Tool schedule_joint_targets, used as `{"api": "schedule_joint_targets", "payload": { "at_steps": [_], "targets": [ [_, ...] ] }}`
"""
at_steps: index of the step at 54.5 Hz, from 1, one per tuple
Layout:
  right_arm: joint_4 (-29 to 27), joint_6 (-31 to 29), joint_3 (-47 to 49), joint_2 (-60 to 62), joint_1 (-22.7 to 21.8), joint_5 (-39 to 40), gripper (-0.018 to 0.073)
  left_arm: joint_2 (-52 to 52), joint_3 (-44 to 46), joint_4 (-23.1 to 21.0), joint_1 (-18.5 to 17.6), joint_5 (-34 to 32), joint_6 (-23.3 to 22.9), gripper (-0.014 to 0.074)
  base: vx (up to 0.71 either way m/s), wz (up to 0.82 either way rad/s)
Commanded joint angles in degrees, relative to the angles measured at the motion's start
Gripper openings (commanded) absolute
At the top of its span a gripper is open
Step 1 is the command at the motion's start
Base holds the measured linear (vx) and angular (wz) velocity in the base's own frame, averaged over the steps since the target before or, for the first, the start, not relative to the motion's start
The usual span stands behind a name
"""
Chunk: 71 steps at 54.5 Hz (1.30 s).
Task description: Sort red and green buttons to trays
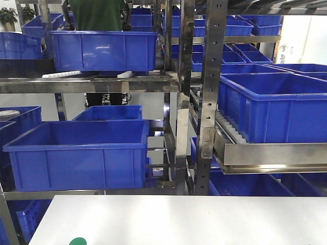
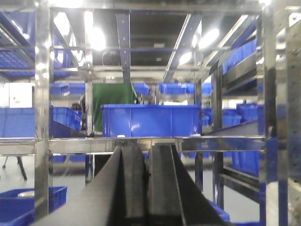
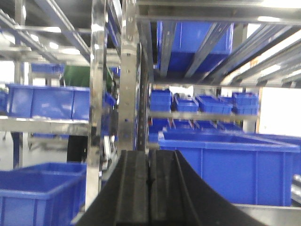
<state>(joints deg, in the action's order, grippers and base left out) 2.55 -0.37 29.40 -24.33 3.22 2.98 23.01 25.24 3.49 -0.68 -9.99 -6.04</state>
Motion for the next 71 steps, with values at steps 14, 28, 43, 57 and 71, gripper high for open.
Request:
{"api": "schedule_joint_targets", "payload": {
  "at_steps": [14,28,43,57,71],
  "targets": [
    [-0.5,-0.05,3.93,-13.82,-0.34,4.17,0.0024,15.11,5.97,-0.67,0.04,-3.78,0.4,0.0016,0.0,0.0],
    [-0.5,-0.05,3.93,-14.26,-0.34,2.26,0.033,19.73,5.97,-0.63,0.04,-3.68,0.35,0.0228,0.0,0.0],
    [-0.66,0.37,3.79,-13.56,-0.34,4.48,0.073,22.3,5.97,-0.81,0.04,-3.96,0.35,0.0564,0.0,0.0],
    [-1.51,3.2,-0.7,-22.89,-0.34,9.15,0.068,22.35,5.97,-0.89,0.04,-4.23,0.17,0.0586,0.0,0.0],
    [-1.36,3.42,-20.12,-39.92,-0.34,35.35,0.0589,22.35,5.97,-0.89,0.04,-4.1,0.17,0.0586,0.0,0.0]
  ]
}}
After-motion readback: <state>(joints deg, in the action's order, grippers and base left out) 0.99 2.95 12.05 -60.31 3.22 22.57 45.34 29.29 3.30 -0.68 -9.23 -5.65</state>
